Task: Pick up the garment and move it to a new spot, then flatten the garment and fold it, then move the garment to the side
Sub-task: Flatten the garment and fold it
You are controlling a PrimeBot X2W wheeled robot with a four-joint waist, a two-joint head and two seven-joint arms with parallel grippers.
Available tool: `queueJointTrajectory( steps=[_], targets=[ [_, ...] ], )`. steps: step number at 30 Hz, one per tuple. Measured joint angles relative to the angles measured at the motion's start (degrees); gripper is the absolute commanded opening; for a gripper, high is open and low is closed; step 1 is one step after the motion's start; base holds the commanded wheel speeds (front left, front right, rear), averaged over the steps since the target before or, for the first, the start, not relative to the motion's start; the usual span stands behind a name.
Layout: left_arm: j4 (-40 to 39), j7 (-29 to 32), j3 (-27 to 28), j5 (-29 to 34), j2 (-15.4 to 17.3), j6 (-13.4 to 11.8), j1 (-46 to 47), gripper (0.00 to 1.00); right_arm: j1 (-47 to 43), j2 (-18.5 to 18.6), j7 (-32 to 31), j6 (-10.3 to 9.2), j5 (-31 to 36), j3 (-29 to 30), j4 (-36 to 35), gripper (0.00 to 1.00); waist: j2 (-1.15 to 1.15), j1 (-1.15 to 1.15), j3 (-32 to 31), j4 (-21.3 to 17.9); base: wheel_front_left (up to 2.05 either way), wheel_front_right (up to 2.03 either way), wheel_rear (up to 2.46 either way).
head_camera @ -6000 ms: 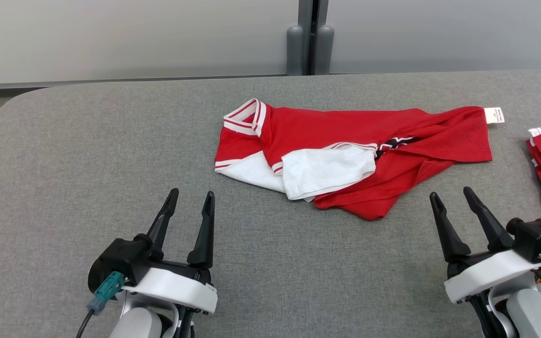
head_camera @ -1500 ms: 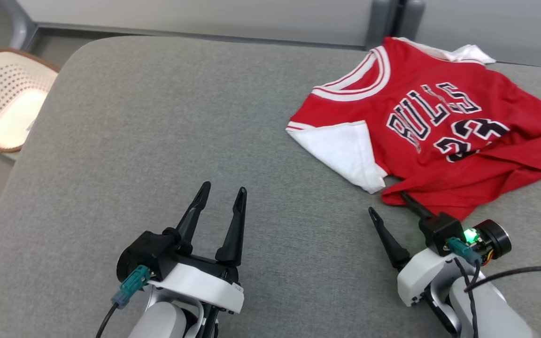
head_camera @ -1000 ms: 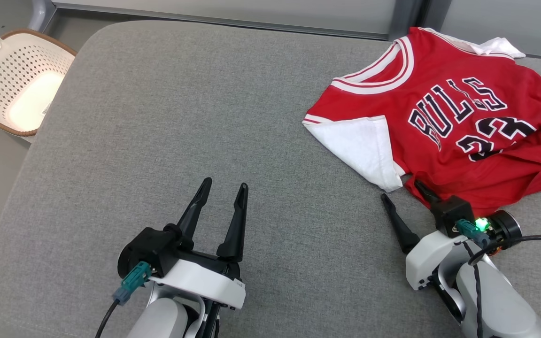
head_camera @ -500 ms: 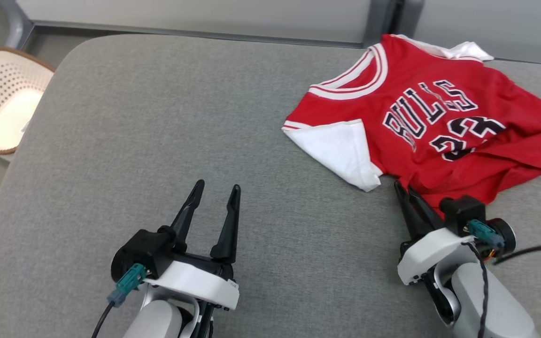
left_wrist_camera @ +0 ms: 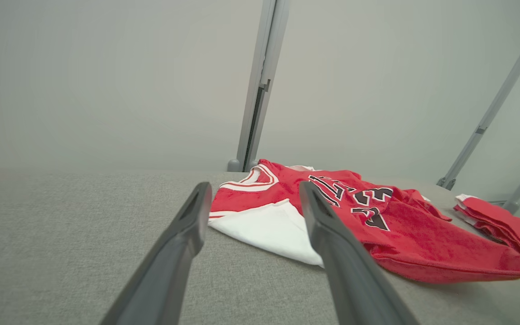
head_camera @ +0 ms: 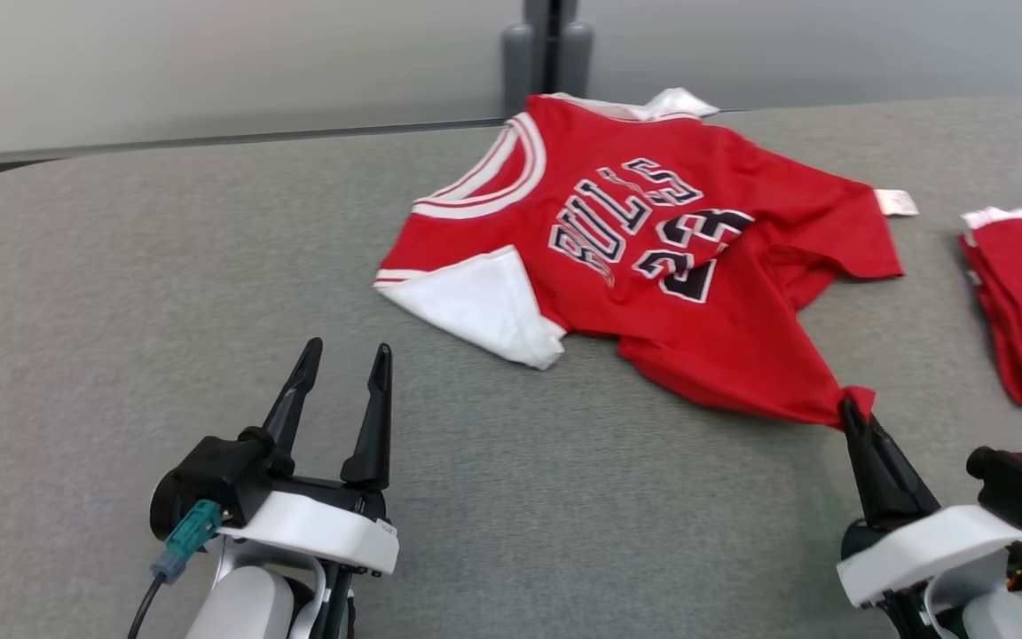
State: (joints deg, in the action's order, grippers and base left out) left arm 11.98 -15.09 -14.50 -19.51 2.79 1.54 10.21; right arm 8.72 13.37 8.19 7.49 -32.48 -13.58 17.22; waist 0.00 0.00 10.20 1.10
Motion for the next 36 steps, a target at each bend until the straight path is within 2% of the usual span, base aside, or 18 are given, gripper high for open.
queueJointTrajectory(
  steps=[4, 11, 15, 22, 29, 36],
  targets=[
    [0.93, 0.01, 1.86, 1.22, 0.00, 0.98, 0.24, 1.00, -3.13, 1.76, -2.98, 0.00, 0.27, 1.53, -1.51, 0.00, 0.00, 0.00, -0.43, -4.86, 0.00, 0.00, 0.00],
    [4.33, 0.00, 2.45, 2.90, -0.02, 1.69, 2.46, 1.00, -3.00, 1.90, -3.19, 0.01, 5.99, 0.88, -0.12, 0.00, 0.00, 0.00, 0.02, -9.33, 0.00, 0.00, 0.00],
    [7.95, 0.01, 1.54, 3.83, -0.03, 2.00, 4.33, 1.00, -1.54, 1.14, -1.71, 0.01, 8.58, 0.52, 1.13, 0.00, 0.00, 0.00, 0.90, -10.66, 0.00, 0.00, 0.00],
    [21.15, 0.44, -0.76, 6.26, -0.01, 1.81, 13.22, 1.00, 1.91, -0.46, -0.26, 0.01, 9.89, -0.80, 3.10, 0.00, 0.00, 0.00, 3.09, -12.30, 0.00, 0.00, 0.00],
    [32.93, 7.04, -3.94, 9.45, 0.56, 2.02, 25.57, 1.00, 5.38, -1.45, 1.27, 0.01, 9.88, -2.94, 4.75, 0.00, 0.00, 0.00, 5.87, -13.98, 0.00, 0.00, 0.00],
    [40.69, 11.15, -6.02, 11.00, 0.92, 2.41, 33.71, 1.00, 7.03, -2.22, 2.97, 0.01, 8.89, -4.22, 7.02, 0.00, 0.00, 0.00, 8.20, -15.49, 0.00, 0.00, 0.00]
  ],
)
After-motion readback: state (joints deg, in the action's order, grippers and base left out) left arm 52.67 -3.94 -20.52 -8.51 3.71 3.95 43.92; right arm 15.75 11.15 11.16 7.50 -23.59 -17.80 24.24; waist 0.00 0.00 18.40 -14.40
